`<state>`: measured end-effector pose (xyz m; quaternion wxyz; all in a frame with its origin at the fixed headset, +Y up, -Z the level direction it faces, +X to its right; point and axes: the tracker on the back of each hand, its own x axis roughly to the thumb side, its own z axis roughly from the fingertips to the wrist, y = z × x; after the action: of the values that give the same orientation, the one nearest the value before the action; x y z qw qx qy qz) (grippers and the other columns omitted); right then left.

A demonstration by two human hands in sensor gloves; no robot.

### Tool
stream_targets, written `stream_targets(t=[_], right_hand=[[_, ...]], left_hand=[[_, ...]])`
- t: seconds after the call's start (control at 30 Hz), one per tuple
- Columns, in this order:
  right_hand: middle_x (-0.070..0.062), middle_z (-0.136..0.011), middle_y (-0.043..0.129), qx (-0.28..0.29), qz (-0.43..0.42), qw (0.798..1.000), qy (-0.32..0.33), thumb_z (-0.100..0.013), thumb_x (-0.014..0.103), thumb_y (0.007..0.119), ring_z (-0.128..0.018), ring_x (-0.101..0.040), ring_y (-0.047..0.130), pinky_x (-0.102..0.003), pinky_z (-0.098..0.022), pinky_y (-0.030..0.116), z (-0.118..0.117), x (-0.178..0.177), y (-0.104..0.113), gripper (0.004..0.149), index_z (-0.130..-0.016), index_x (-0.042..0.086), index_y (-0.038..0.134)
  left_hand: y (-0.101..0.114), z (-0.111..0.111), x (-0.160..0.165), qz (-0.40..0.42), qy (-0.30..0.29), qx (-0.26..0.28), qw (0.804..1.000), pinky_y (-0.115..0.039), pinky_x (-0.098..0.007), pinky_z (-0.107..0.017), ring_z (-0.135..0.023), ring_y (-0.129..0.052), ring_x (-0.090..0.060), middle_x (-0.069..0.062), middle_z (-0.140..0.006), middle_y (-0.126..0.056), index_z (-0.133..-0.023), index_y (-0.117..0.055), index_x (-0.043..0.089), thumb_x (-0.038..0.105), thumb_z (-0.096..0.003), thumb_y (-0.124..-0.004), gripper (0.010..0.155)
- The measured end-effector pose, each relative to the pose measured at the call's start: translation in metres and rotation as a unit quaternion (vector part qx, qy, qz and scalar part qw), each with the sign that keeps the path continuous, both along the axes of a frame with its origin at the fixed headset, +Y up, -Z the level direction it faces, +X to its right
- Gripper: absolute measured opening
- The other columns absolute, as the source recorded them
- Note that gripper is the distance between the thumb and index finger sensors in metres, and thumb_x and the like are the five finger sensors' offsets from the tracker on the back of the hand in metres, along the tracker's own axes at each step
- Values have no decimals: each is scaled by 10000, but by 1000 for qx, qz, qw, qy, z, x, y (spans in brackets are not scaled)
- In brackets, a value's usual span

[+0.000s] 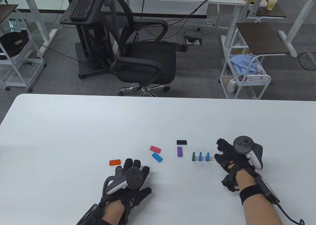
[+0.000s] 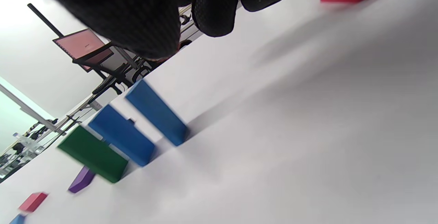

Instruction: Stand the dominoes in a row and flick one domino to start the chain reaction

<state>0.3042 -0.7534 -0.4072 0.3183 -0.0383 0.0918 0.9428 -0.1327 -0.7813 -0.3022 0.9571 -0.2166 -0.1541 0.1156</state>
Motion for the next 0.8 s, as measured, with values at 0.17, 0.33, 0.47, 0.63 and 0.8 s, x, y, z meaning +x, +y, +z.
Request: stream_targets(t=[0.17, 0.33, 0.47, 0.63, 0.8], right_hand=[[-101, -1030, 584, 9, 26, 999, -44, -473, 321, 877, -982, -426, 430, -657, -734, 205, -3, 24, 6, 688, -985, 232, 425], [-104, -1031, 586, 5, 67, 994, -87, -470, 328, 880, -983, -428, 426, -656, -734, 202, -7, 43, 4, 690, -985, 232, 432], [-108, -1040, 556, -17, 79, 991, -110, -474, 334, 870, -986, -429, 401, -654, -733, 185, -9, 62, -5, 687, -987, 235, 425], [-116, -1041, 547, -26, 99, 985, -139, -465, 354, 880, -982, -435, 402, -653, -734, 186, -10, 74, -15, 703, -987, 232, 426], [-128, -1035, 552, -48, 111, 981, -148, -455, 377, 889, -972, -441, 421, -652, -734, 195, -17, 75, -25, 734, -992, 220, 414]], left_hand=[[-1, 0, 1, -3, 0, -1, 1000, 21, -671, -668, -987, 196, -332, -36, -1107, 121, -1064, -157, 353, 641, -443, -572, 800], [0, 0, -1, -1, 5, -1, 1000, 21, -672, -667, -986, 197, -332, -35, -1106, 121, -1066, -160, 349, 639, -444, -573, 801], [-1, 0, -2, 0, 7, -3, 1000, 21, -671, -668, -987, 197, -331, -35, -1107, 121, -1065, -161, 351, 639, -443, -574, 800], [0, 0, -3, 0, 7, -3, 1000, 22, -670, -668, -987, 196, -332, -34, -1107, 119, -1066, -163, 351, 639, -443, -574, 799], [-1, 0, -2, -2, 7, -3, 1000, 21, -671, -667, -986, 196, -332, -36, -1107, 118, -1067, -163, 349, 639, -443, -574, 801]])
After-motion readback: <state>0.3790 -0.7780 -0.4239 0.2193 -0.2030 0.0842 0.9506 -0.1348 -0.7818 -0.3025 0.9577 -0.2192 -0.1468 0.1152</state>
